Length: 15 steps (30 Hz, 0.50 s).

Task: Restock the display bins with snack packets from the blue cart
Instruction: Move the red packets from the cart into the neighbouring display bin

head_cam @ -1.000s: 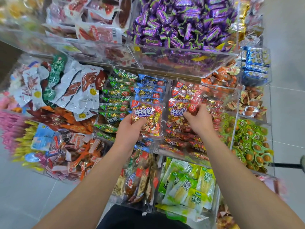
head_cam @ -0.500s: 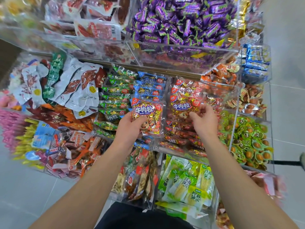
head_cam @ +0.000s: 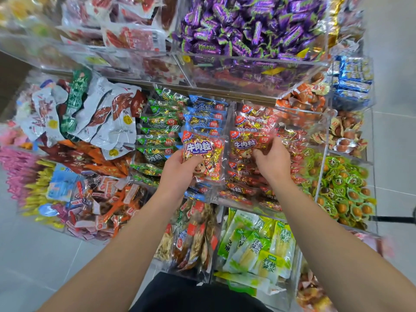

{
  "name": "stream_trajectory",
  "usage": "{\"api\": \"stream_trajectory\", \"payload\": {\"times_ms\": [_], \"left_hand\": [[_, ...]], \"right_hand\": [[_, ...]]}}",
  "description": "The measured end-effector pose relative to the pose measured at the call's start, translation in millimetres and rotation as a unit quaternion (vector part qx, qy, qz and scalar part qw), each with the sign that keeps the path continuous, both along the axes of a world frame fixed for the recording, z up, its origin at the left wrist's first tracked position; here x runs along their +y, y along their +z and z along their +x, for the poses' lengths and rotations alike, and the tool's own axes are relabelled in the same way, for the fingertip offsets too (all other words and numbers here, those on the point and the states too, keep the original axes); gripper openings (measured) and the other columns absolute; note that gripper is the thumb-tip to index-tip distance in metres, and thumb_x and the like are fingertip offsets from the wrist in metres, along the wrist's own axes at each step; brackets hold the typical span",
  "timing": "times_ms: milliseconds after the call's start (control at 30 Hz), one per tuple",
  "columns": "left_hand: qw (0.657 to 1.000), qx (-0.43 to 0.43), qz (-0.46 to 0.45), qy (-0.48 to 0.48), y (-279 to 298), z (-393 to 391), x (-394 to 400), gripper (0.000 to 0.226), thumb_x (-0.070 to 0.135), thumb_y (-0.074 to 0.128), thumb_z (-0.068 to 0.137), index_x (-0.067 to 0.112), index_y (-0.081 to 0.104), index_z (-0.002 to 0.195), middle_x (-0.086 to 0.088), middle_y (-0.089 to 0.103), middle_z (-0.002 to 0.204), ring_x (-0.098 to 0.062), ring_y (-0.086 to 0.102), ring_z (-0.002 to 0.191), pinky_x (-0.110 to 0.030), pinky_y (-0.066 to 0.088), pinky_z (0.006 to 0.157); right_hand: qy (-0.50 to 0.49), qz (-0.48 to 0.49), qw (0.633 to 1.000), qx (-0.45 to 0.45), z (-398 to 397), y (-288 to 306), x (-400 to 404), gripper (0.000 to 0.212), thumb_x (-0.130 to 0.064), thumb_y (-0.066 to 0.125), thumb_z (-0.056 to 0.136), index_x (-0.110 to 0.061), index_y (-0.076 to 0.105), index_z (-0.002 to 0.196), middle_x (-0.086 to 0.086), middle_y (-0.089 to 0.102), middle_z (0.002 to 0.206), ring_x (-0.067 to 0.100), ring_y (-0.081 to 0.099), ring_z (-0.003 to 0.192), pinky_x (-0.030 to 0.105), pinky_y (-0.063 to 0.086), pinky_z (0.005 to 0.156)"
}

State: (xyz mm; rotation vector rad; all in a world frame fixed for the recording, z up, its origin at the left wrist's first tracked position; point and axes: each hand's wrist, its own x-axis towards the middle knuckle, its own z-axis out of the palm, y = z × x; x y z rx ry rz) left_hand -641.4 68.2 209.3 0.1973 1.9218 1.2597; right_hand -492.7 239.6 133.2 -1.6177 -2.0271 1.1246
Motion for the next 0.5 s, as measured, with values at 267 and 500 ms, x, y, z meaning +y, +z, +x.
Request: {"api": "stream_trajectory", "payload": {"times_ms": [267, 500], "left_hand": [[1.000, -0.003, -0.007, -0.001, 3.6, 1.5, 0.5, 0.009, 0.027, 0.064, 0.096, 0.022, 0.068, 0.102, 0.006, 0.072, 0.086, -0.024, 0.067, 0.091, -0.058, 0.055, 0.093], [1.000, -0.009, 0.013, -0.006, 3.9, 2.6, -0.5, 0.006, 0.023, 0.066, 0.095, 0.025, 0.069, 0.099, 0.011, 0.074, 0.080, -0.011, 0.071, 0.079, -0.043, 0.059, 0.083]], "right_hand": [[-0.049, -0.080, 0.993, 0.075, 12.6, 0.5, -0.6, 0.039, -0.026, 0.072, 0.084, -0.025, 0.046, 0.113, -0.012, 0.057, 0.095, 0.010, 0.058, 0.086, 0.022, 0.040, 0.062], [-0.127, -0.048, 0.981, 0.136, 23.7, 28.9, -20.8, 0.023, -0.029, 0.067, 0.082, -0.024, 0.054, 0.100, -0.003, 0.061, 0.098, 0.019, 0.061, 0.093, 0.045, 0.053, 0.086]]}}
